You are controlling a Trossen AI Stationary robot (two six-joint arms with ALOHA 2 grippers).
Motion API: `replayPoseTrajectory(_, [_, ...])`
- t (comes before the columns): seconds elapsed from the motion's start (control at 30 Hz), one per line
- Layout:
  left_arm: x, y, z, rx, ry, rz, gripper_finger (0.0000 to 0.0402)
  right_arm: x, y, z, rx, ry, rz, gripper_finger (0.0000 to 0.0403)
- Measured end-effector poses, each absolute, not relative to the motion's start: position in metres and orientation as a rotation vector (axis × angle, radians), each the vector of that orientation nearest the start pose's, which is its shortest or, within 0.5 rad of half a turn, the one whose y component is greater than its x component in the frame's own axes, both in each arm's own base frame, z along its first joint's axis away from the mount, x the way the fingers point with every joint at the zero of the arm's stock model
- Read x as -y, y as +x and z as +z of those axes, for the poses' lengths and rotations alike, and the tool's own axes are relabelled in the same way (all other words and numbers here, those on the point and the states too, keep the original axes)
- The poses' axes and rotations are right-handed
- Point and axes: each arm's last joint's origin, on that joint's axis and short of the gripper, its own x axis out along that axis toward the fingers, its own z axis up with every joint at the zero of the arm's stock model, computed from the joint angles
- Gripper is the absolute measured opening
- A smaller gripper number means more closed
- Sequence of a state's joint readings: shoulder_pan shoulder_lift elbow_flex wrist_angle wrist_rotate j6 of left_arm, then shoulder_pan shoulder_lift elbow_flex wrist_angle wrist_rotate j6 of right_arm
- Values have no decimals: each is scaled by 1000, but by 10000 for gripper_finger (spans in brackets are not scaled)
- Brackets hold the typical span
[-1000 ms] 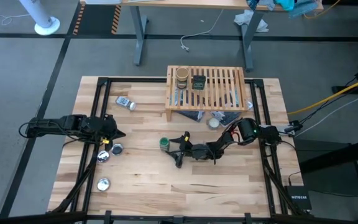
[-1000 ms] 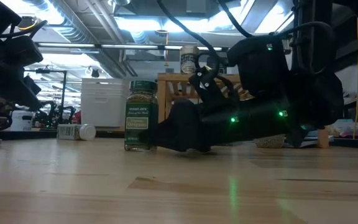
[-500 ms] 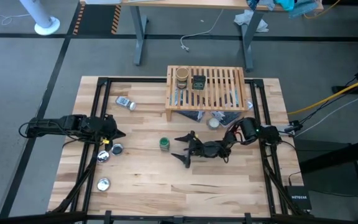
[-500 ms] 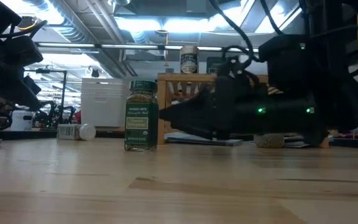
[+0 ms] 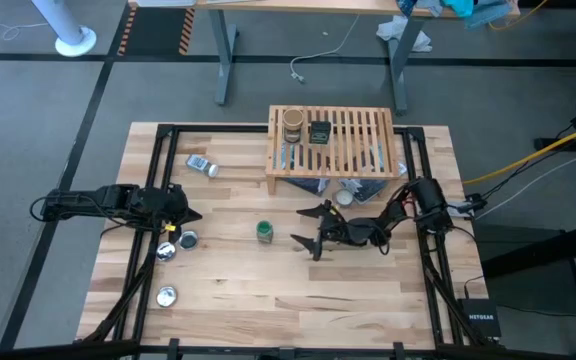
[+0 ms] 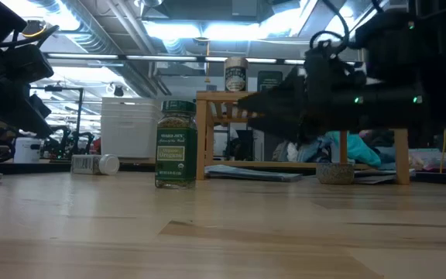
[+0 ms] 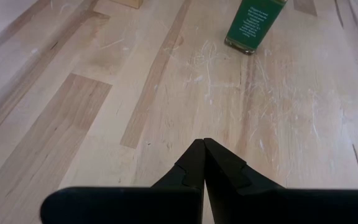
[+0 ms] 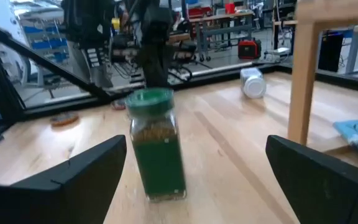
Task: Shelf spices
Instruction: Move the white seasoning bottle to the middle left of the table
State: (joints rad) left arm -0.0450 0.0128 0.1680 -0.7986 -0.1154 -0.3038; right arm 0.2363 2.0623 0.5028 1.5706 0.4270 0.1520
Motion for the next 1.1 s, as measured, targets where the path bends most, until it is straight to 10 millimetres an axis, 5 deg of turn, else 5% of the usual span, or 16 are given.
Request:
replayPoseTrajectory(0.43, [0,66,146,-626,-242,164,0,-61,289,131,135,190,-48,390])
replayPoseTrajectory(1.1, [0,66,146,-626,-242,165,0,-62,288,141,171,197,-3,390])
